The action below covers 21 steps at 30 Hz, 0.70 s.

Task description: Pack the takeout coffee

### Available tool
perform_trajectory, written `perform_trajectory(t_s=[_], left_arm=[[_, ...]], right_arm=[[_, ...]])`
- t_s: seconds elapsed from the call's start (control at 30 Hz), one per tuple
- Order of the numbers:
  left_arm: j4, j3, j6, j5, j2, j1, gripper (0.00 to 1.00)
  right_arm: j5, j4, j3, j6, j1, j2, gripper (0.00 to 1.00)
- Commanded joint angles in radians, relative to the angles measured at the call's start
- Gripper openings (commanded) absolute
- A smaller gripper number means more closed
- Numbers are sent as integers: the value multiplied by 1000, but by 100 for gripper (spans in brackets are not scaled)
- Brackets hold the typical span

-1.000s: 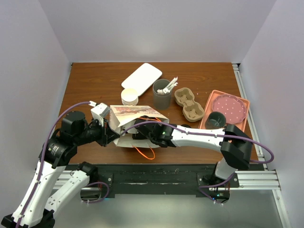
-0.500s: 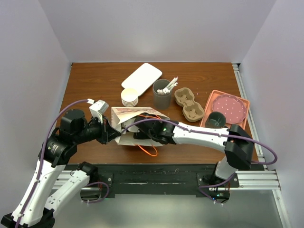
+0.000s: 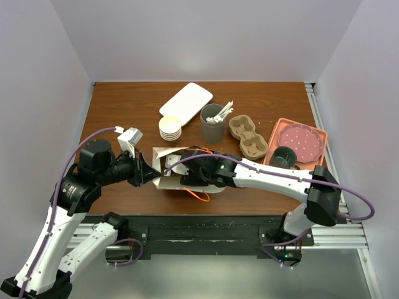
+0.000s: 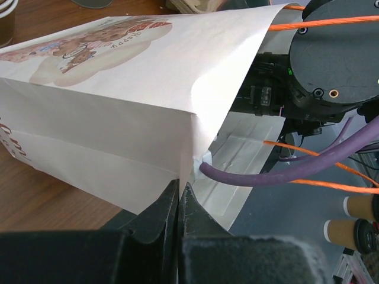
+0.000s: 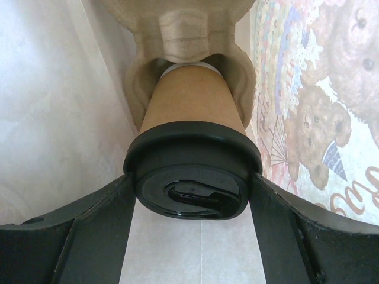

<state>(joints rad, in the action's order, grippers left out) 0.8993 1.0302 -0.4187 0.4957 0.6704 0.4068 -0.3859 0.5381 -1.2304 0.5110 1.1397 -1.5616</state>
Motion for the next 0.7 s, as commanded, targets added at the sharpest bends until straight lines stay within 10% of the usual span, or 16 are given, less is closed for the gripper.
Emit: perform_trajectory(t_s=[0.0, 0.67], left_arm=[[-4, 41, -43, 58, 15, 3, 7], [73, 157, -45, -12, 120, 3, 49]], right_arm=[[36, 83, -53, -37, -11, 43, 76], [119, 195, -149, -65, -11, -54, 76]])
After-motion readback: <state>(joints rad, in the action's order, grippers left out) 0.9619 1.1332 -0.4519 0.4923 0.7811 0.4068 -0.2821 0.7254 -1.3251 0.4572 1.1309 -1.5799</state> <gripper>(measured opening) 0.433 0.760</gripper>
